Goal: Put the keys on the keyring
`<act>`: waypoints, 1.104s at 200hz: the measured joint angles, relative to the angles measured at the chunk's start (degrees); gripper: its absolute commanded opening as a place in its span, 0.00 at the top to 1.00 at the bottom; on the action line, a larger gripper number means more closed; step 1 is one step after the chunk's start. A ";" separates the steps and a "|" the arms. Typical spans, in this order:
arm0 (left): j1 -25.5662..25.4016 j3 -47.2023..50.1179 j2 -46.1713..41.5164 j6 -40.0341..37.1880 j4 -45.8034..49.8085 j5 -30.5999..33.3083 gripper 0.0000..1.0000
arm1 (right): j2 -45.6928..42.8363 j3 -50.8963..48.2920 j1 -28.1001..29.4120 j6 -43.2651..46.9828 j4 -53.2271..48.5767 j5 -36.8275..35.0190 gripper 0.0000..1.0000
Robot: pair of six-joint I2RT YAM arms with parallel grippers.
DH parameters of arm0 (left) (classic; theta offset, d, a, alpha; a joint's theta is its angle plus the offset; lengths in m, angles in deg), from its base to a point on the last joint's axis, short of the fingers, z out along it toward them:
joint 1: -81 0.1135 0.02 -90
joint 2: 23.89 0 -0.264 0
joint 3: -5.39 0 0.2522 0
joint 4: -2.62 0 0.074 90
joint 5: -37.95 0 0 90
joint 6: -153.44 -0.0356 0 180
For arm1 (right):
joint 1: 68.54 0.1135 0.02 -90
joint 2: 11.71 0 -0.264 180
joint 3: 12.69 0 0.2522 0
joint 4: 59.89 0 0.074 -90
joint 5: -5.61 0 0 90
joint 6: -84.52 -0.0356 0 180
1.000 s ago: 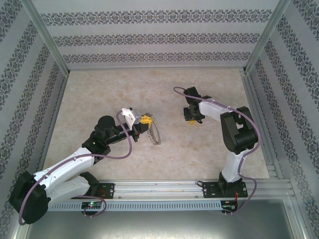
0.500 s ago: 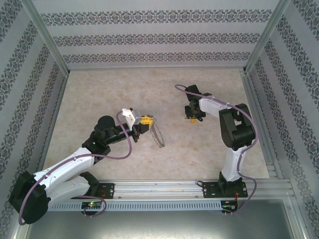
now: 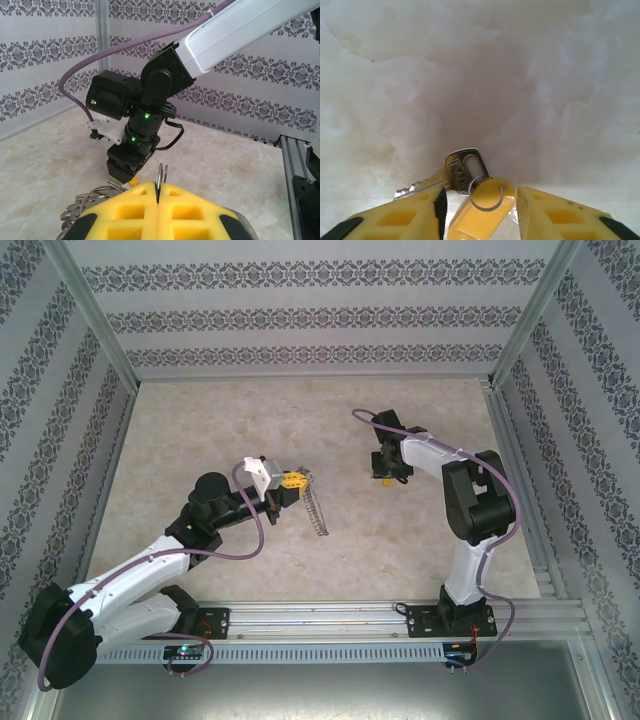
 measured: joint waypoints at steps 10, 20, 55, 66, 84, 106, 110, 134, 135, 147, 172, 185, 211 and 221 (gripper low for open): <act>0.00 0.00 0.09 0.24 -0.20 -0.17 1.00 | 0.02 0.00 0.00 0.04 -0.07 0.02 0.53; 0.00 0.00 0.13 0.52 -0.33 -0.26 1.00 | 0.07 0.04 0.00 0.02 -0.07 0.42 0.53; 0.00 0.00 0.17 1.01 -0.87 -0.57 1.00 | 1.60 0.59 0.04 0.04 -0.68 1.92 0.56; 0.00 0.00 0.17 1.09 -0.87 -0.70 1.00 | 1.62 0.59 0.13 0.02 -0.74 2.29 0.57; 0.00 0.00 0.17 1.29 -1.22 -1.05 1.00 | 1.29 0.17 0.90 -0.02 -0.66 3.28 0.58; 0.00 0.00 0.15 1.62 -1.84 -1.07 1.00 | -0.59 -2.14 3.17 -0.26 -0.44 4.83 0.59; 0.00 0.00 0.15 1.68 -2.01 -1.07 1.00 | -1.14 -2.84 3.93 -0.42 -0.39 5.18 0.59; 0.00 0.00 -0.02 1.92 -2.54 -1.07 1.00 | -3.87 -6.12 8.44 -1.57 -0.04 7.13 0.59; 0.00 0.00 -0.02 1.92 -2.54 -1.07 1.00 | -4.04 -6.32 8.79 -1.73 0.00 7.15 0.59; 0.00 0.07 -0.24 1.99 -2.58 -1.07 1.00 | -5.27 -7.76 11.17 -2.54 0.39 7.37 0.60; 0.00 0.39 -0.83 2.12 -2.80 -1.07 1.00 | -8.79 -10.67 13.99 -4.74 1.07 7.30 0.59; 0.00 0.42 -1.07 2.12 -2.84 -1.05 1.00 | -11.54 -12.09 13.81 -6.34 1.64 4.90 0.59; 0.00 0.72 -1.75 2.12 -2.97 -1.05 1.00 | -17.92 -14.56 12.66 -9.35 2.73 0.09 0.58; 0.00 0.96 -1.95 2.12 -3.04 -1.03 1.00 | -19.45 -15.02 12.20 -10.29 3.34 -1.11 0.58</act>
